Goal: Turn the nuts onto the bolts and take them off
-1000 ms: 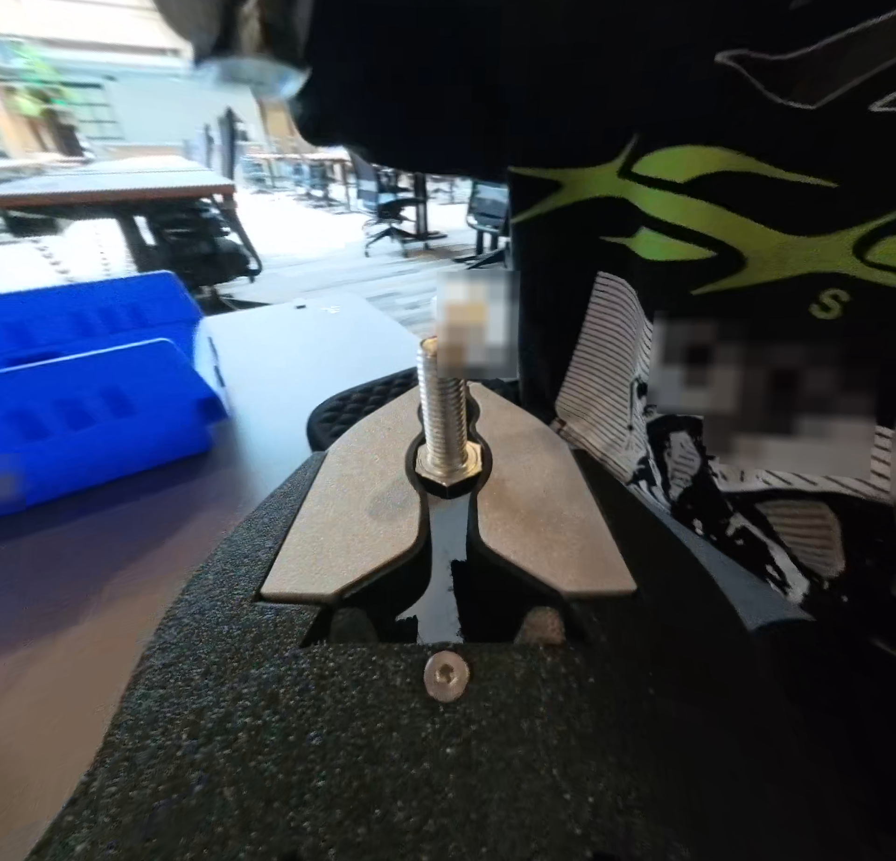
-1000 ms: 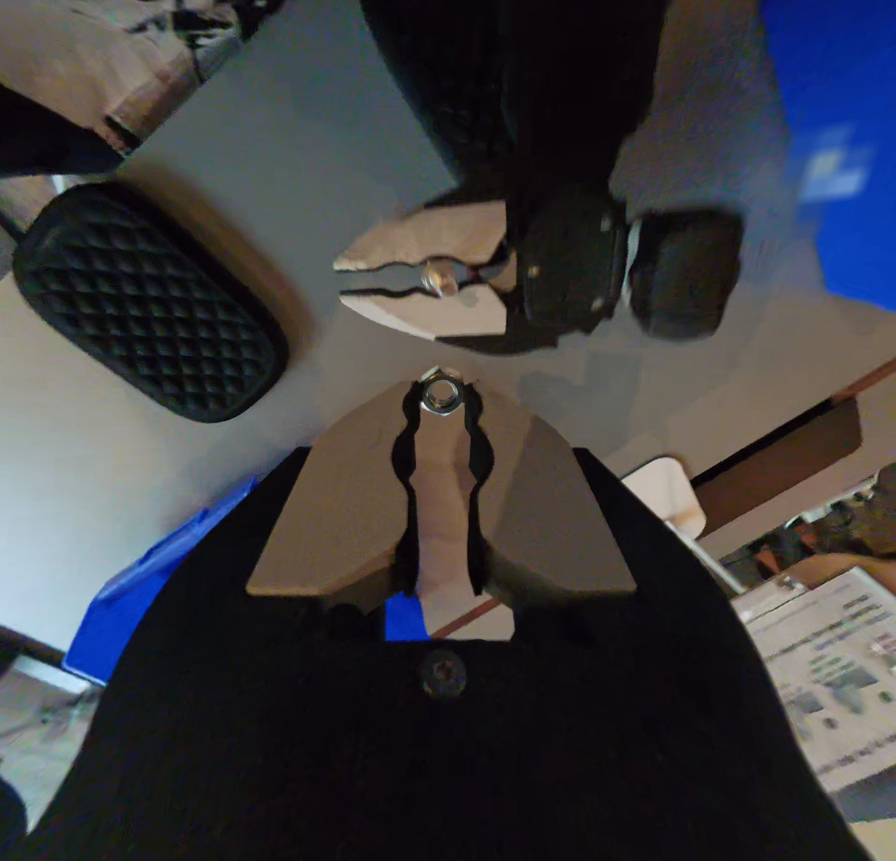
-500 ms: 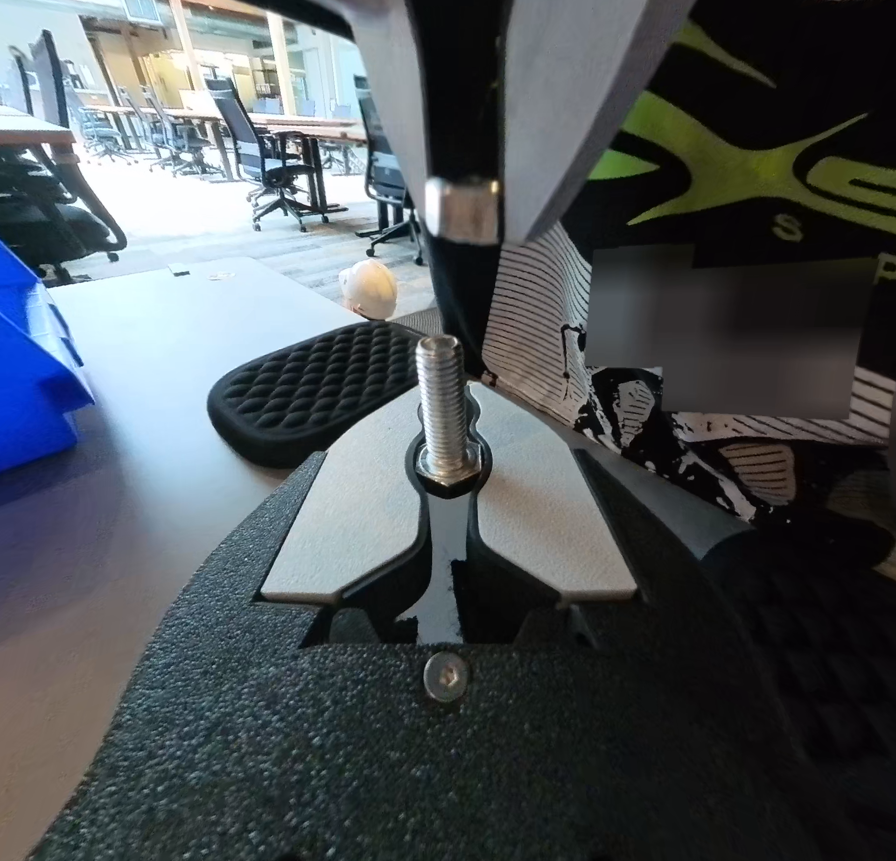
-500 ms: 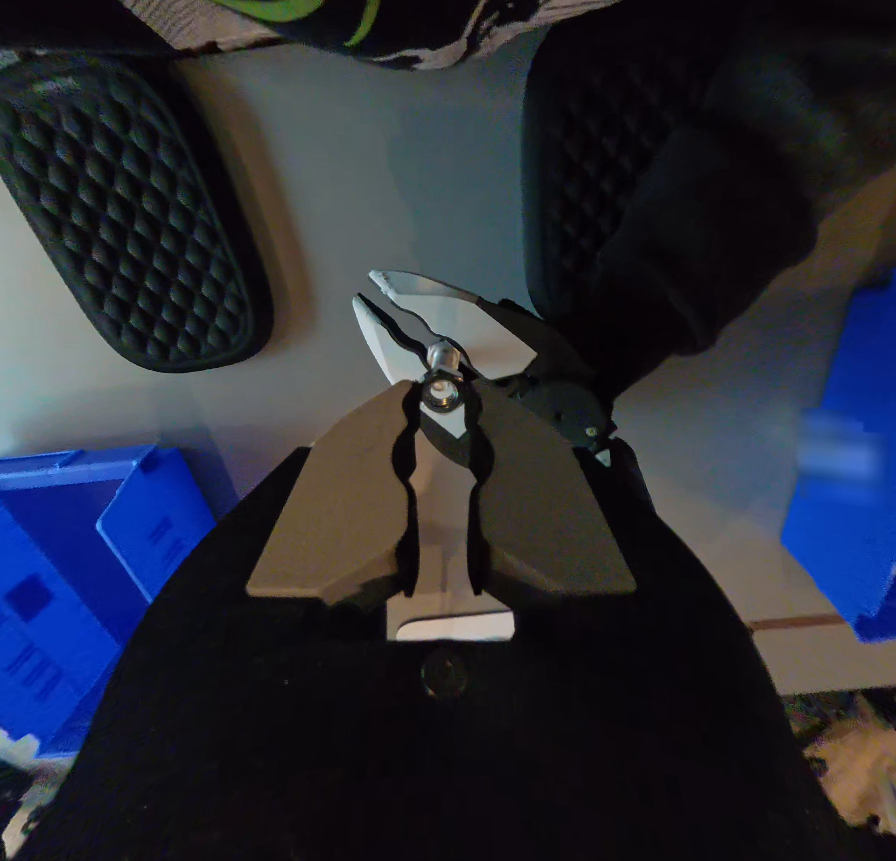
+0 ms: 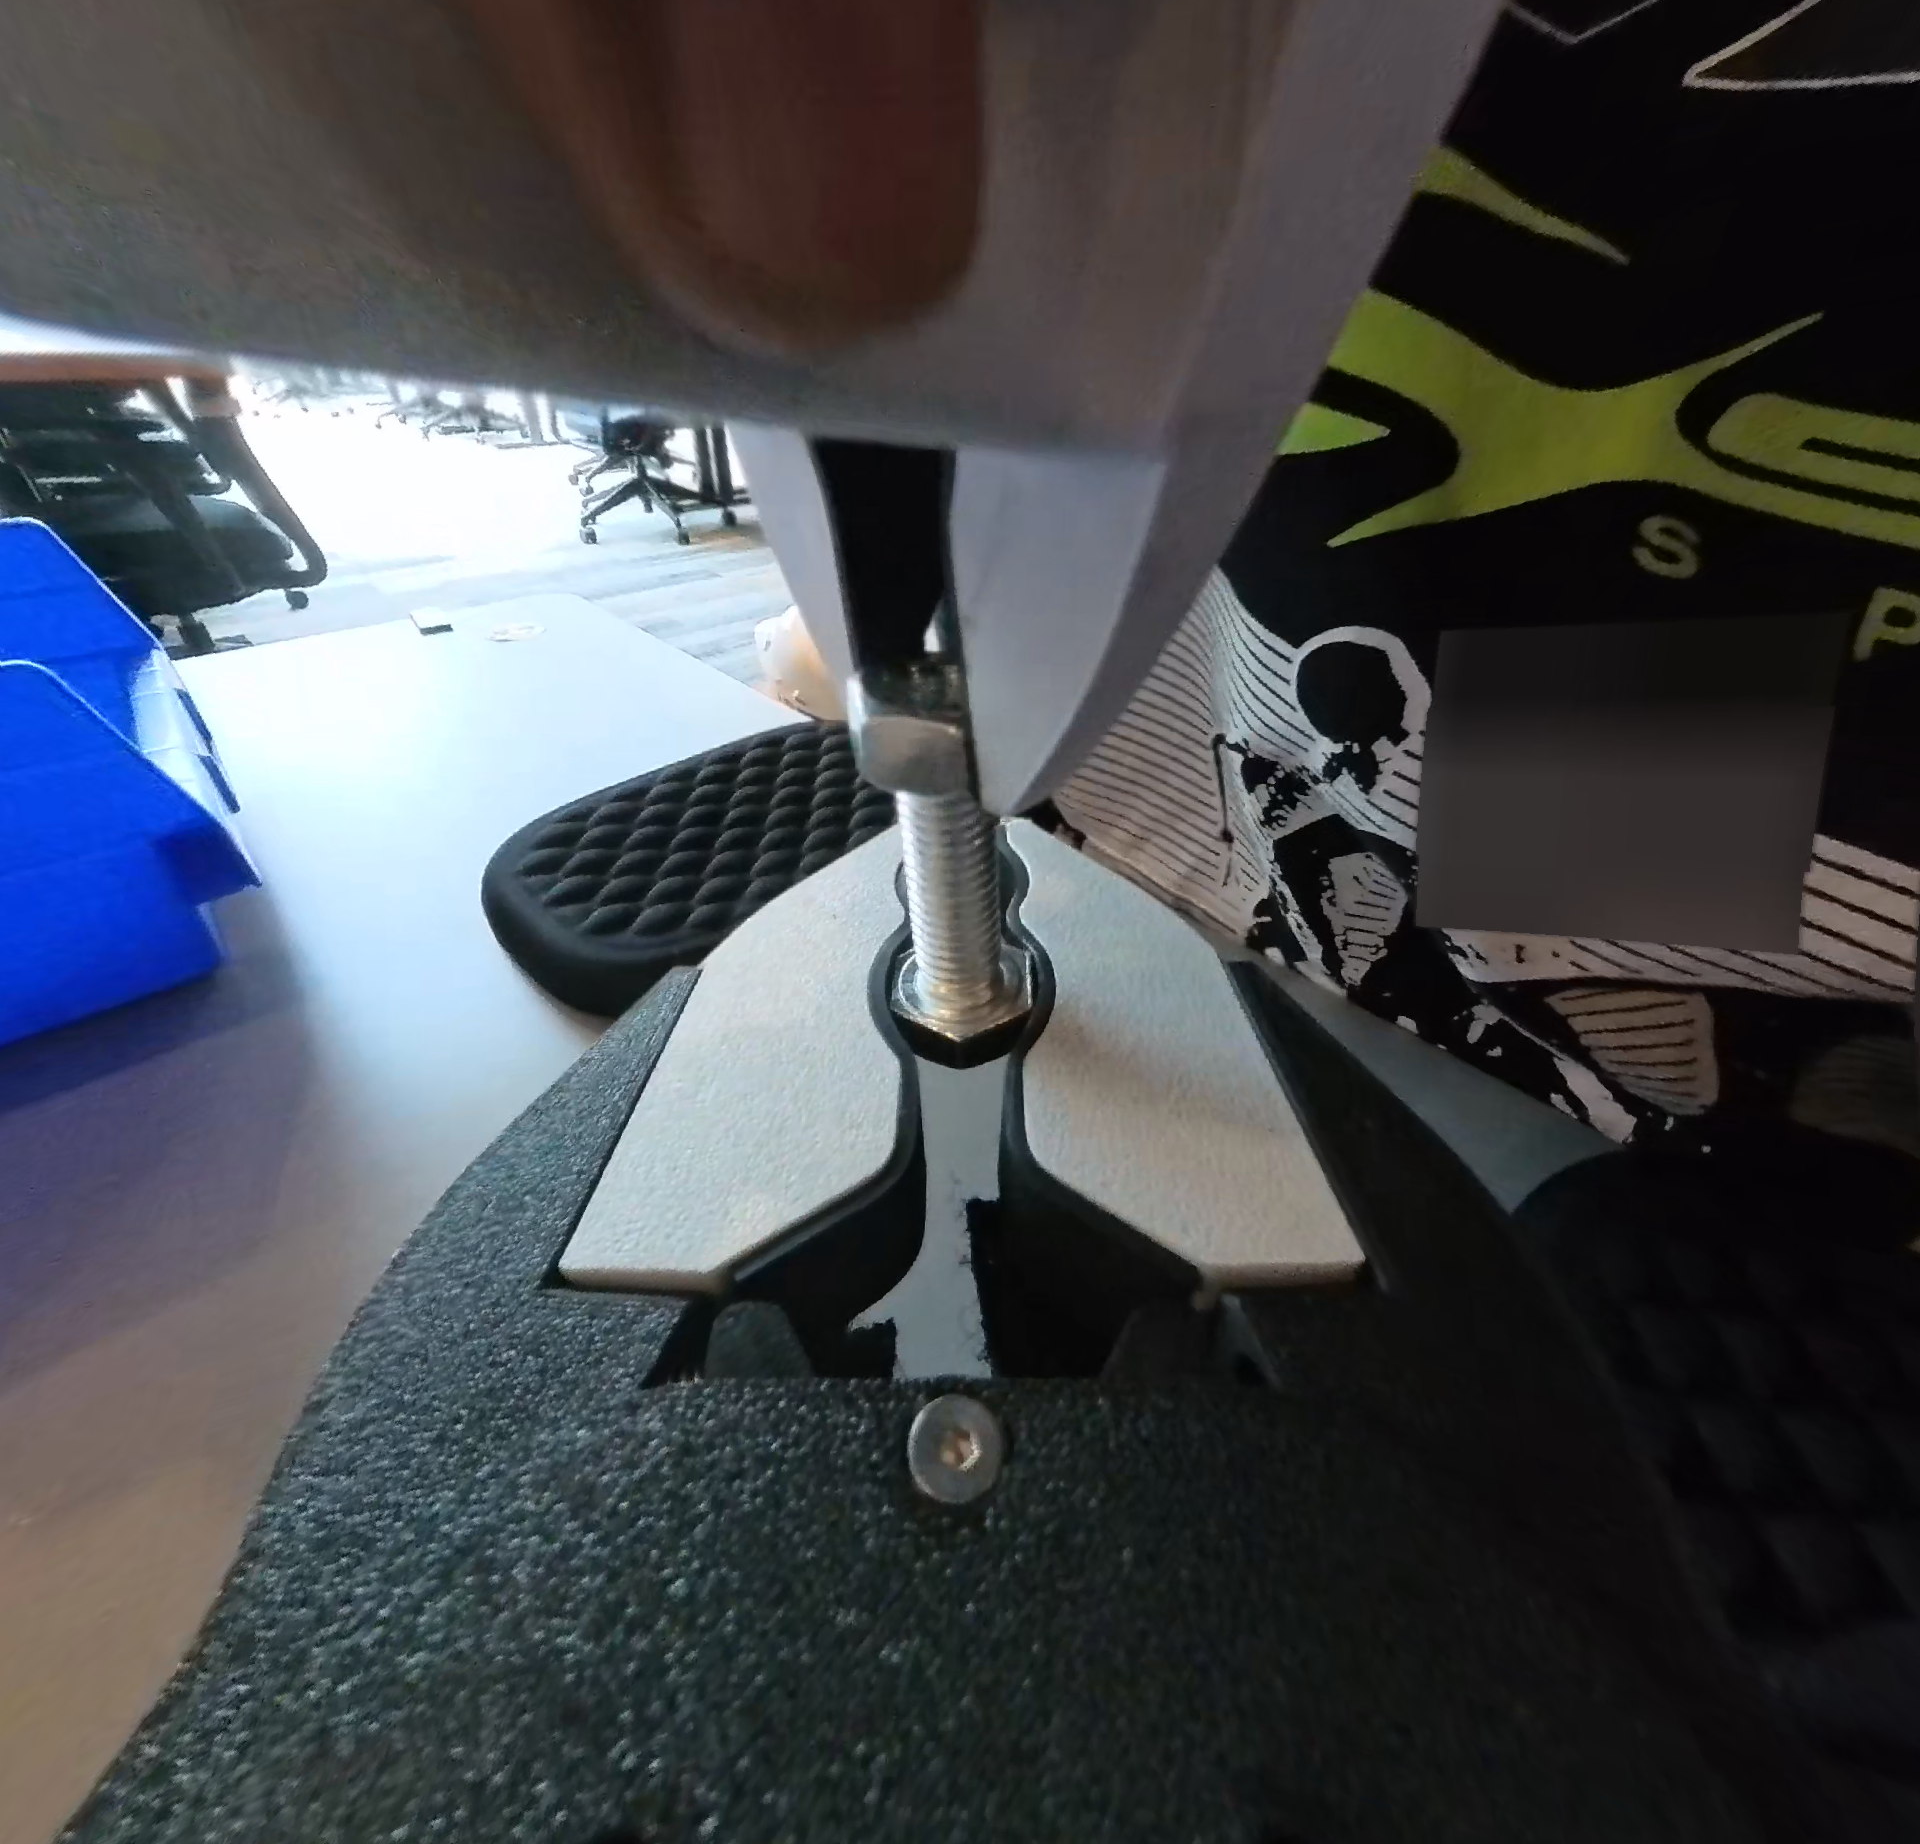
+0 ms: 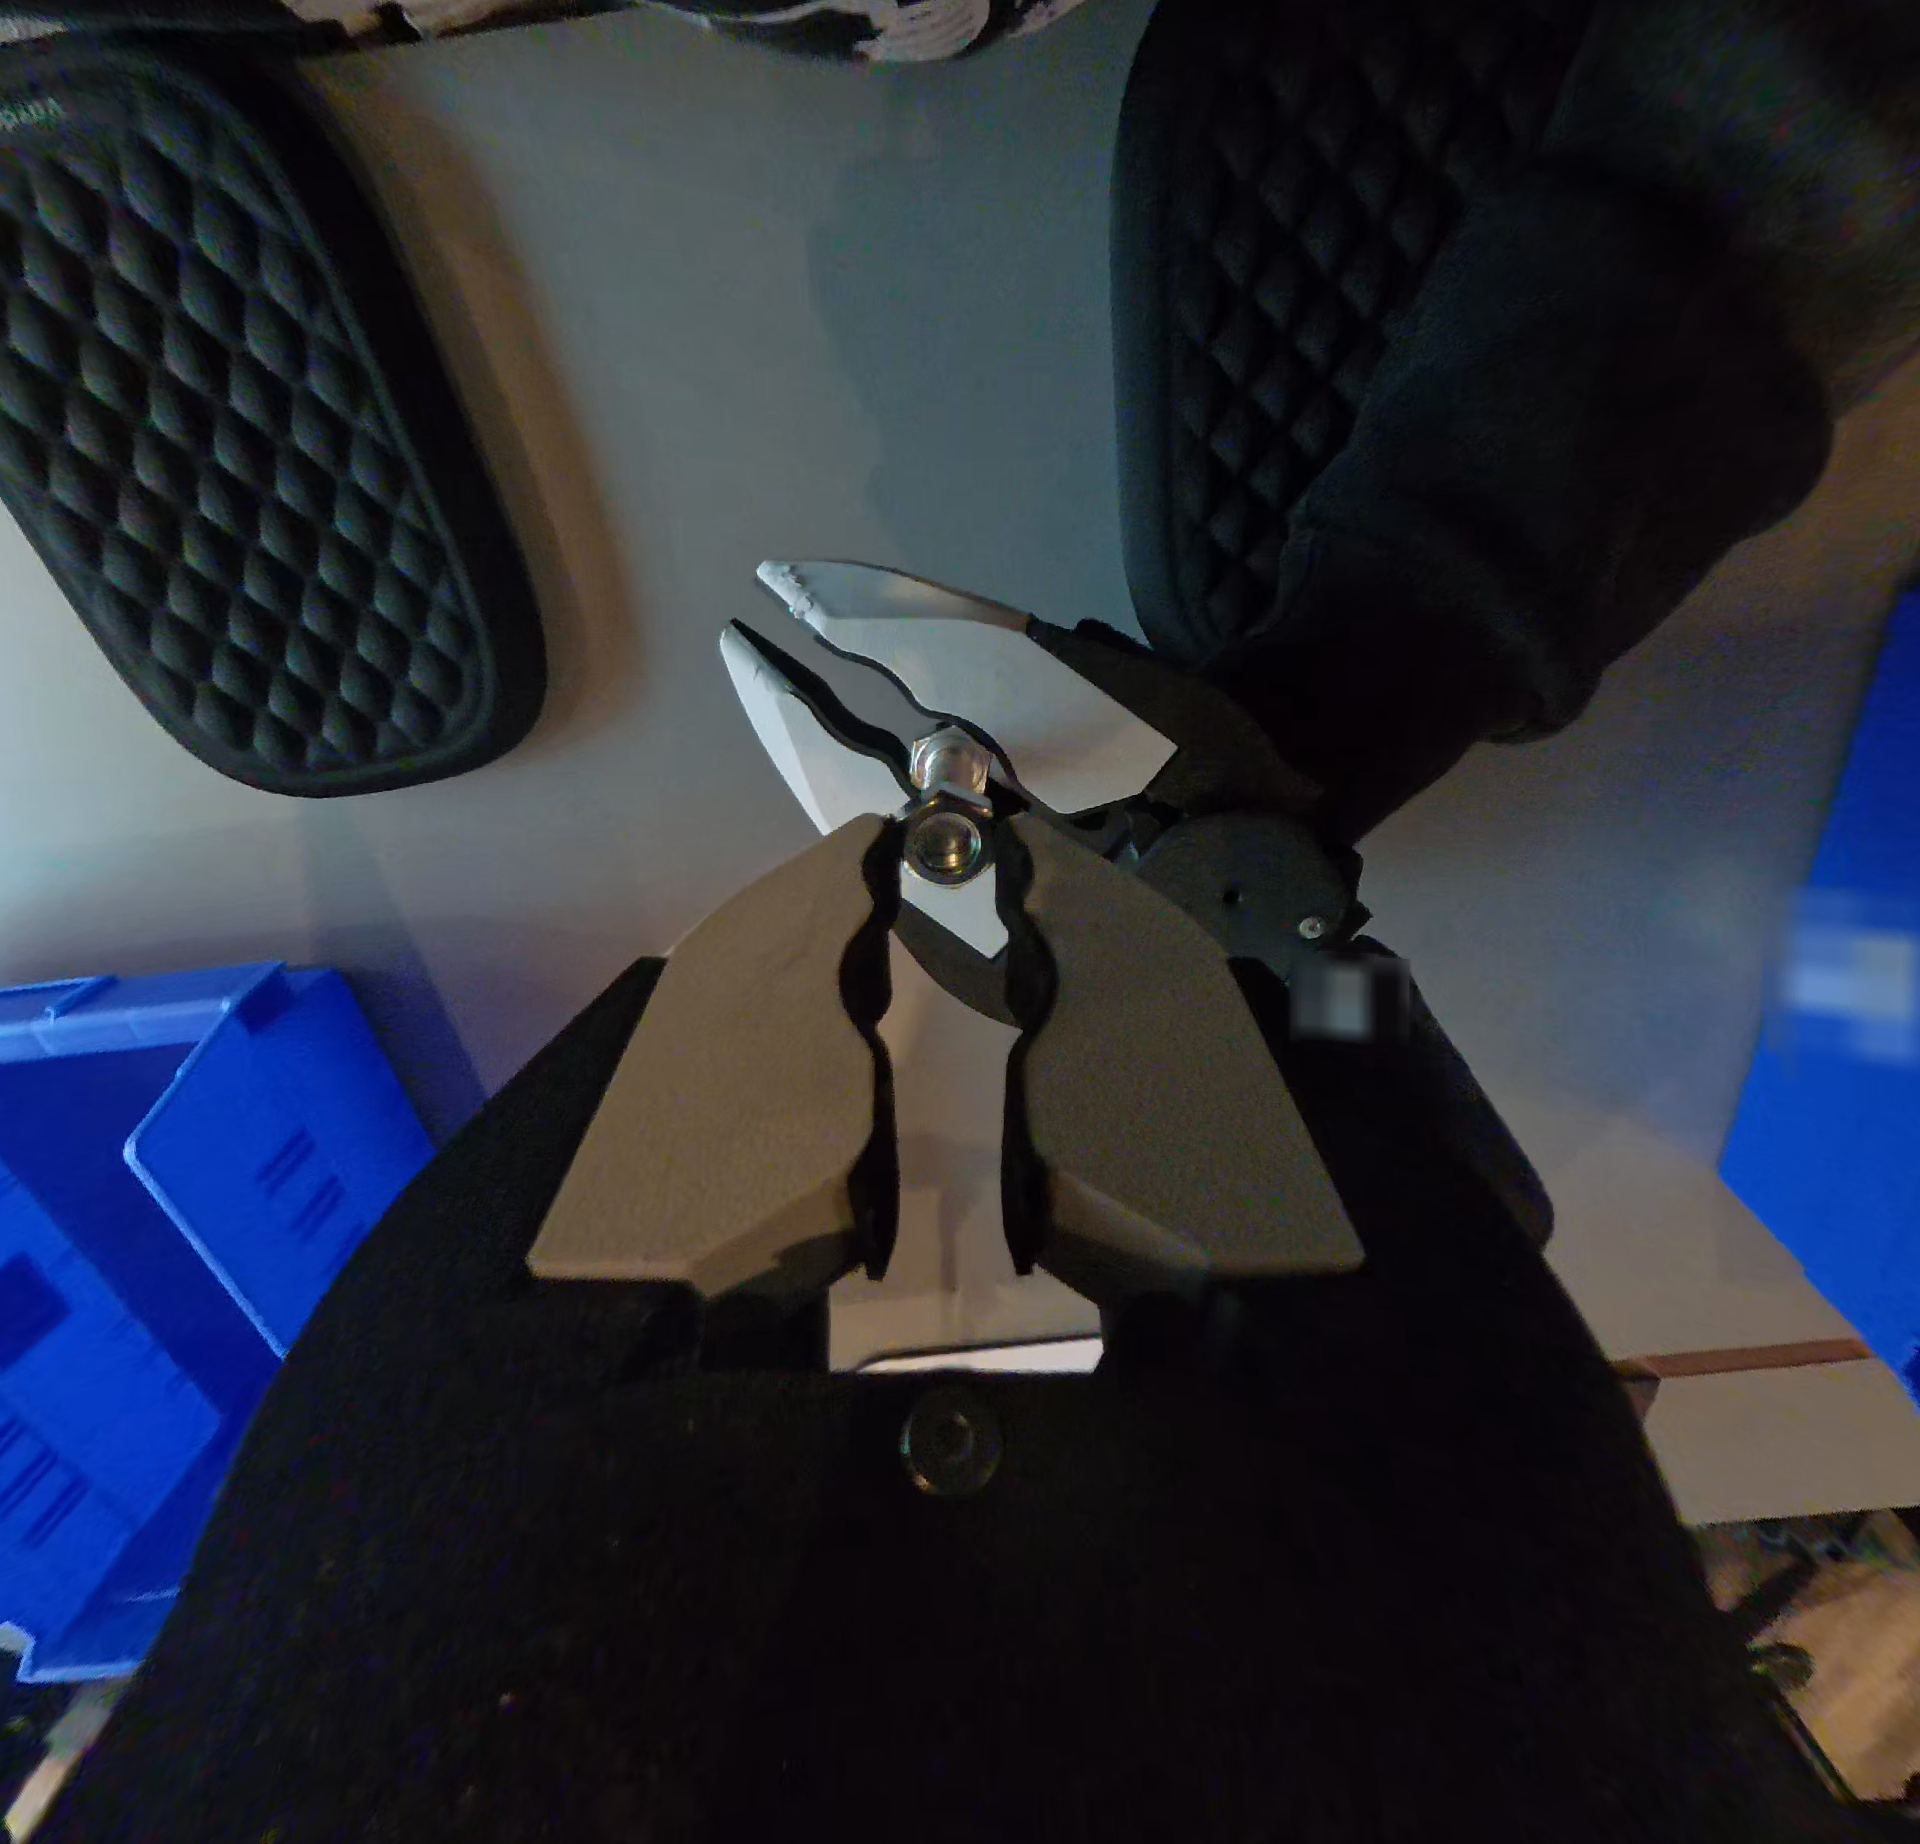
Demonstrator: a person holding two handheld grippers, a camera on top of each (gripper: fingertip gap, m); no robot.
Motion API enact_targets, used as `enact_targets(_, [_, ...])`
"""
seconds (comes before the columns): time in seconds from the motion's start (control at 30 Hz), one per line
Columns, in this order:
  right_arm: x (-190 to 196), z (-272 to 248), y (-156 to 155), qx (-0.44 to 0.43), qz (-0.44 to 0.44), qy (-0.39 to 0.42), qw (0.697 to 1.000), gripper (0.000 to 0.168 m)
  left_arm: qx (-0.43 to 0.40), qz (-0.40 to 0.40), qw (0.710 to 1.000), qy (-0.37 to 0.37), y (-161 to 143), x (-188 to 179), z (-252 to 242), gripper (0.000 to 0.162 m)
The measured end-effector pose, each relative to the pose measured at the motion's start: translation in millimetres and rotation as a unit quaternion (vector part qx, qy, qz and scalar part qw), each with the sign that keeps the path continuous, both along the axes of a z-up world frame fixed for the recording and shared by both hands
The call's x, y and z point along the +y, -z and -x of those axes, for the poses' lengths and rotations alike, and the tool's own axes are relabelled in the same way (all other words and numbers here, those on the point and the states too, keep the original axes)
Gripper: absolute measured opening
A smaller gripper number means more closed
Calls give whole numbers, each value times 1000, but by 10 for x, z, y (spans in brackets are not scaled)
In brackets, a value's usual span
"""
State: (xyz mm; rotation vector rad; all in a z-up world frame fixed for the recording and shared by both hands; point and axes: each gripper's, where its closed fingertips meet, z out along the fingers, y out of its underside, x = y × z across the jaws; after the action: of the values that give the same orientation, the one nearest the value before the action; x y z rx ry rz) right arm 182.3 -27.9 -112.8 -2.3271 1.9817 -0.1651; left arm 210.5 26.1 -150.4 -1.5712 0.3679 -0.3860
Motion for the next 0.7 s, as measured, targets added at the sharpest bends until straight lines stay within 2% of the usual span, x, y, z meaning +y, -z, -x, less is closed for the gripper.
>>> enact_targets(0.2, [-37,45,-16,-13,6,44,999,17,-3,-10,1000,-27,-28,-11,70,10])
enact_targets(0.4, [-89,254,-38,11,8,207,978,16,7,-18,986,-163,-59,-5,429,10])
enact_targets(0.53, [-129,433,-46,43,12,348,936,17,10,-21,964,-264,-72,-38,725,10])
enact_targets(0.7, [-178,619,-21,33,20,514,857,16,17,-7,926,-377,-32,-131,1040,10])
